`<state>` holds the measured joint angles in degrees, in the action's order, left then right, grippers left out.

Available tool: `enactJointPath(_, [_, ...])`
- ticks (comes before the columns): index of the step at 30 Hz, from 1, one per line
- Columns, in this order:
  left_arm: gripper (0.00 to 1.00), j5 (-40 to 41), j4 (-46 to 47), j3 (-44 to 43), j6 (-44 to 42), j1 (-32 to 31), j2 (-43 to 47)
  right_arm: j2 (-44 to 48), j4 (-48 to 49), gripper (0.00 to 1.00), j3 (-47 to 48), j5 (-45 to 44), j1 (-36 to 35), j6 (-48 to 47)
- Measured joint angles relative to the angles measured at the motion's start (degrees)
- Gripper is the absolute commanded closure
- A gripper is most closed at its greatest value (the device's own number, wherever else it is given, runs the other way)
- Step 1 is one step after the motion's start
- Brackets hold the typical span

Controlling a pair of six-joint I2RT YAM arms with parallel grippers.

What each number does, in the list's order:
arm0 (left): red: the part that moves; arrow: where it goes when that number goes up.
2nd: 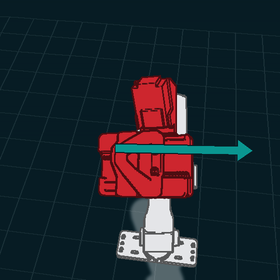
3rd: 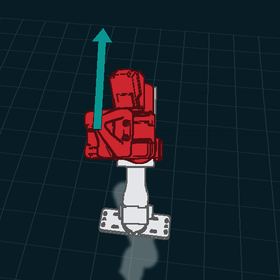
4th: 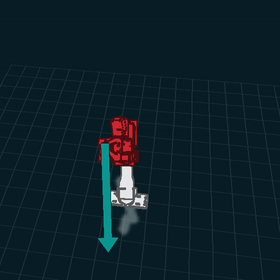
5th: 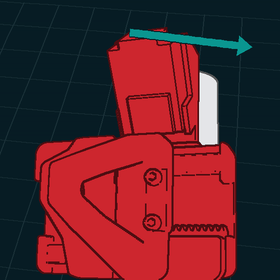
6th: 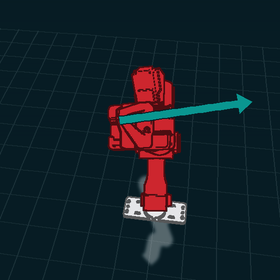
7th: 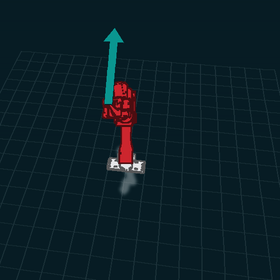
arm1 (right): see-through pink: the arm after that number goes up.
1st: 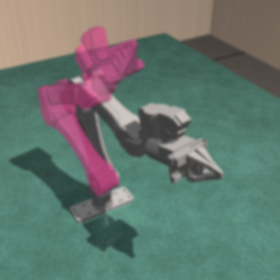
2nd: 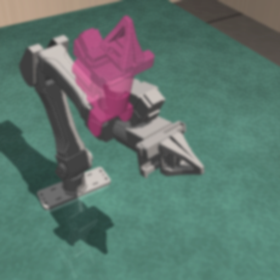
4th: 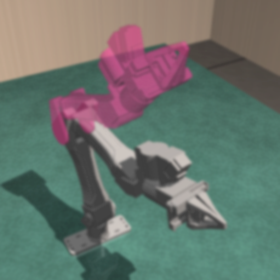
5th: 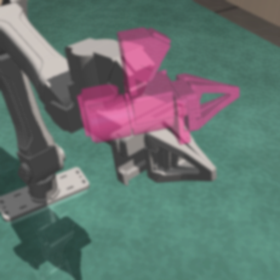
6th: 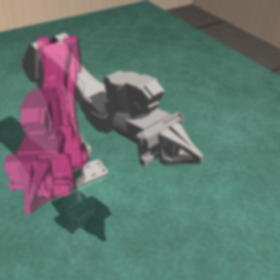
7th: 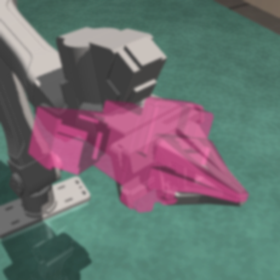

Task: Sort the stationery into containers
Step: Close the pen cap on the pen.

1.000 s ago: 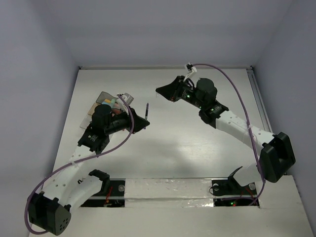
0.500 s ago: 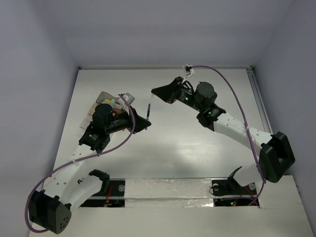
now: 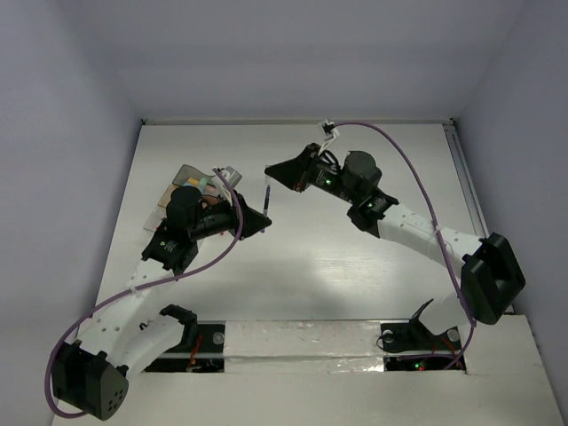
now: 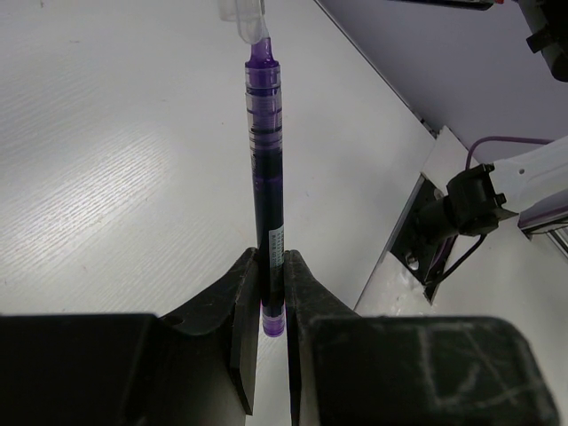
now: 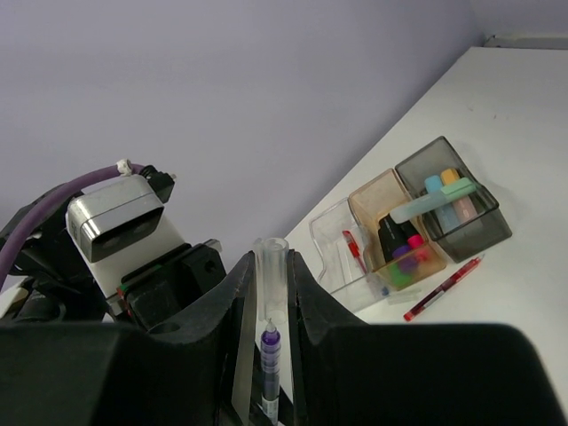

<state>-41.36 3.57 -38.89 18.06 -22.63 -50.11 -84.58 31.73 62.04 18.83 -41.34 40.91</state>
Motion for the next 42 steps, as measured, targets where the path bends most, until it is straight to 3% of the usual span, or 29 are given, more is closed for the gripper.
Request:
enactJointPath(22, [1.0,2.9,0.0,0.7,1.4,0.0,2.0,0.2,3.6,1.0,-3.0,-2.6,-2.6,-0.5])
enactJointPath(35, [1.0,3.2,-0.1,1.8,4.1,-0.1,4.2,1.4,11.7,1.0,-8.6,-7.6,-6.0,-1.9])
enactJointPath(42, [1.0,3.7,-2.8,1.5,3.7,-0.2,4.2,1.8,7.8,1.0,-8.3,-8.3,-6.3,-3.4])
